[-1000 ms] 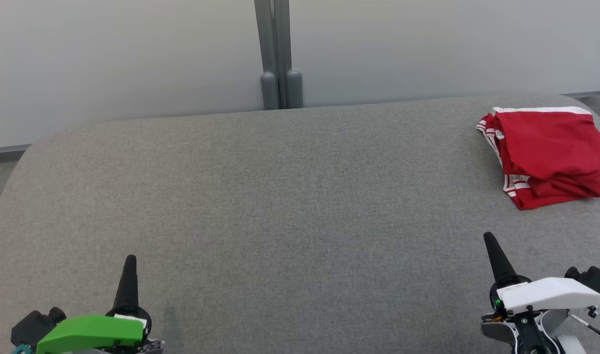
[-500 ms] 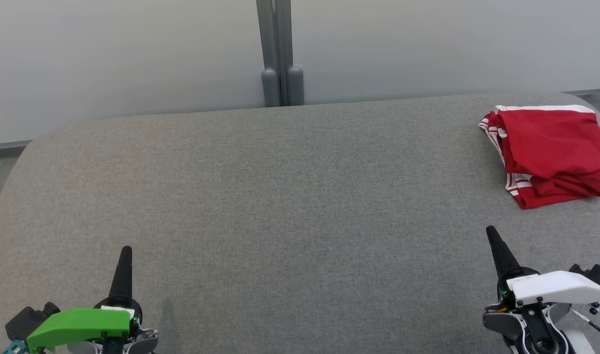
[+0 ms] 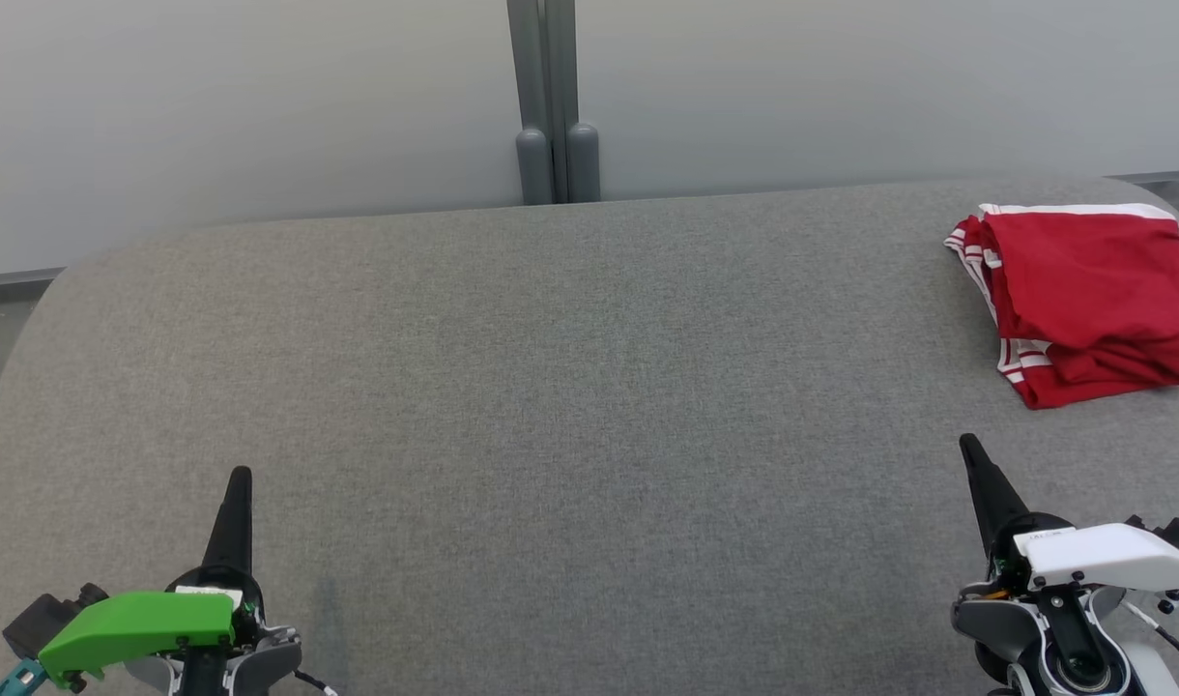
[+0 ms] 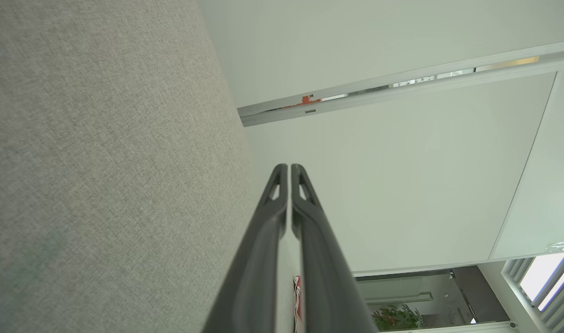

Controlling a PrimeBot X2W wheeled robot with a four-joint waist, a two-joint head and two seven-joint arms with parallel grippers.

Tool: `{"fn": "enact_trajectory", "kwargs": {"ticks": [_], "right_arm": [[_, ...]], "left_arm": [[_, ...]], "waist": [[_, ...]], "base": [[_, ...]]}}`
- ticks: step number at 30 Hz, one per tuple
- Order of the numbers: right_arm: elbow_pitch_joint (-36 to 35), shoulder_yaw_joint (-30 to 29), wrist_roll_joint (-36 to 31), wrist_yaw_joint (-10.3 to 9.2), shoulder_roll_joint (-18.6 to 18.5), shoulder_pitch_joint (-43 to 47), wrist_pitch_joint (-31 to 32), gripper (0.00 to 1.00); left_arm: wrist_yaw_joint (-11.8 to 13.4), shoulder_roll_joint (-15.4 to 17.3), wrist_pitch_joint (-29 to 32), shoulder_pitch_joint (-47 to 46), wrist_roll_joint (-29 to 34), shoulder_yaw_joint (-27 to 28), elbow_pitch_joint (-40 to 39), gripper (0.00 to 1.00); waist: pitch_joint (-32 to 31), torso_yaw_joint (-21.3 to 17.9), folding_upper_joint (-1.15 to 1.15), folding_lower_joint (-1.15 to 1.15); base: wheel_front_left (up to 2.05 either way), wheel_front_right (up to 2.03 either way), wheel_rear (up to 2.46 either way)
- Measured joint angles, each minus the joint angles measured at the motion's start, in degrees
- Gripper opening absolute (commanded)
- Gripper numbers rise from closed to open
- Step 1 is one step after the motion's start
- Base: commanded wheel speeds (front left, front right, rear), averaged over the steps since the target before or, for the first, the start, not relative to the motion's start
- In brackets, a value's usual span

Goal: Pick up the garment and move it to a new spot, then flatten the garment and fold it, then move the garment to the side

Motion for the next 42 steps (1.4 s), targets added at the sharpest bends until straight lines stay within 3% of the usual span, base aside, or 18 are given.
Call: {"fn": "enact_trajectory", "kwargs": {"ticks": [25,42], "right_arm": [[0.60,-2.05,9.29,-0.01,0.42,-1.68,2.80,0.00],[0.63,-2.36,9.28,-0.01,0.62,-1.85,2.97,0.00]], "left_arm": [[-1.07,-0.09,2.89,-2.50,-9.28,1.90,1.24,0.00],[-1.07,-0.29,3.22,-2.54,-9.32,2.32,1.30,0.00]], "waist": [[0.80,0.40,0.00,0.00],[0.80,0.40,0.00,0.00]], "base": [[0.00,0.00,0.00],[0.00,0.00,0.00]]}}
